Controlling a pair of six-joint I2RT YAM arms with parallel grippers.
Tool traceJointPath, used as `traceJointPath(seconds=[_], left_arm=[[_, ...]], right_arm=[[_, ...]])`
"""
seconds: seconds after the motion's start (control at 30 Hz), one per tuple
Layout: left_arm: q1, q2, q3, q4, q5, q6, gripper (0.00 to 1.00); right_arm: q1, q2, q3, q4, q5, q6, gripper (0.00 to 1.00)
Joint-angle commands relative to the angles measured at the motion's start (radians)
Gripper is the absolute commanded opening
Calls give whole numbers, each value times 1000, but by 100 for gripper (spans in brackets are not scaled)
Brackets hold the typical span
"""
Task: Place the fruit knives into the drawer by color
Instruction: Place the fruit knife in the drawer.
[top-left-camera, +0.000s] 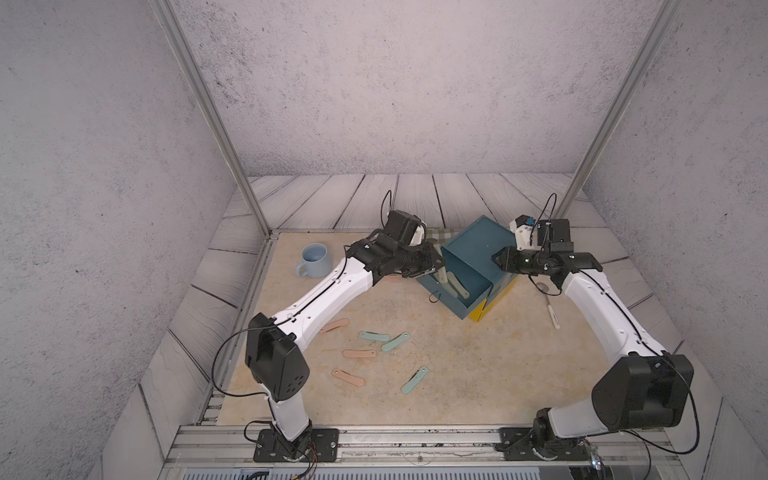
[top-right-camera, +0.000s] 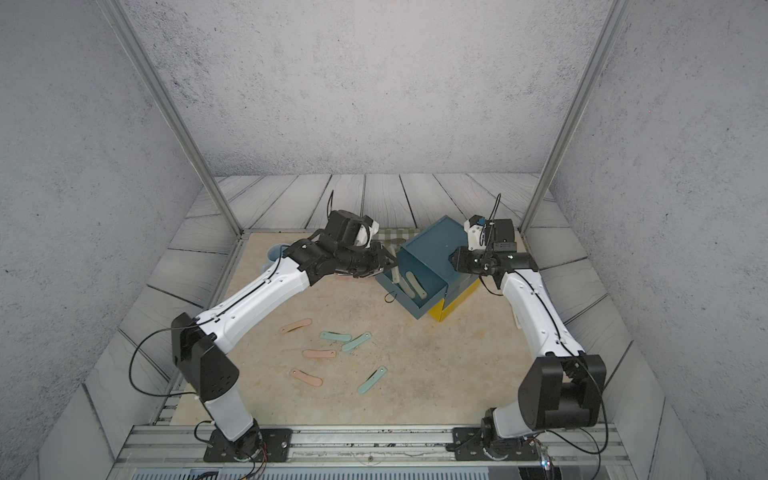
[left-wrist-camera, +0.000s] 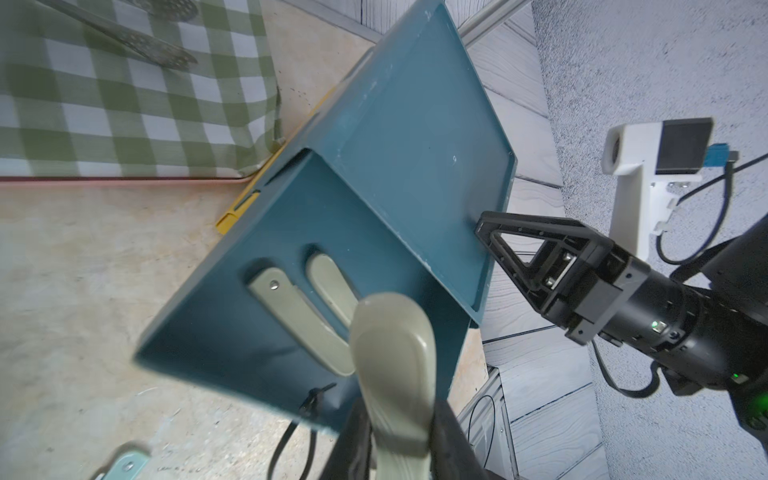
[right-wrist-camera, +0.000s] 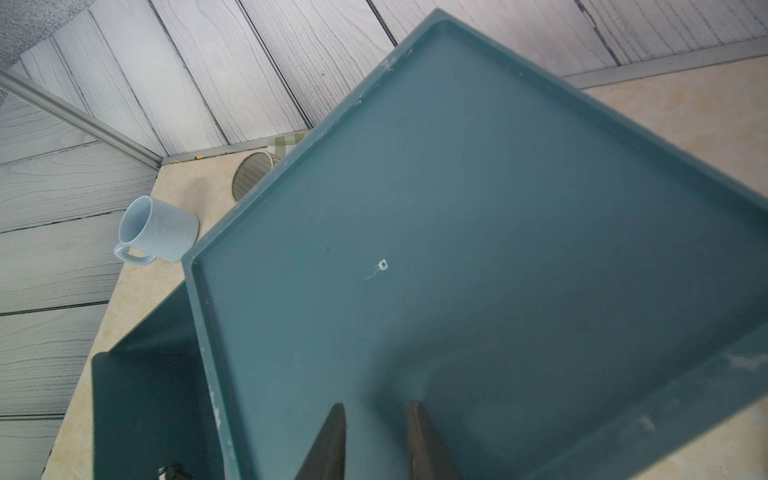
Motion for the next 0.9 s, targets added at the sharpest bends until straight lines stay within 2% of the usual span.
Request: traceJointPath(seconds=[0.0,0.2,0.87], left_arm=[[-27,51,90,-57,-62,25,12],[-55,127,175,-118,-112,45,12],[-77,211,191,-128,-115,43,16]], right_arm=[[1,62,-73,-223,48,5,28],[1,63,-81,-215,40,10,28],[1,58,-84,-213,38,11,28]])
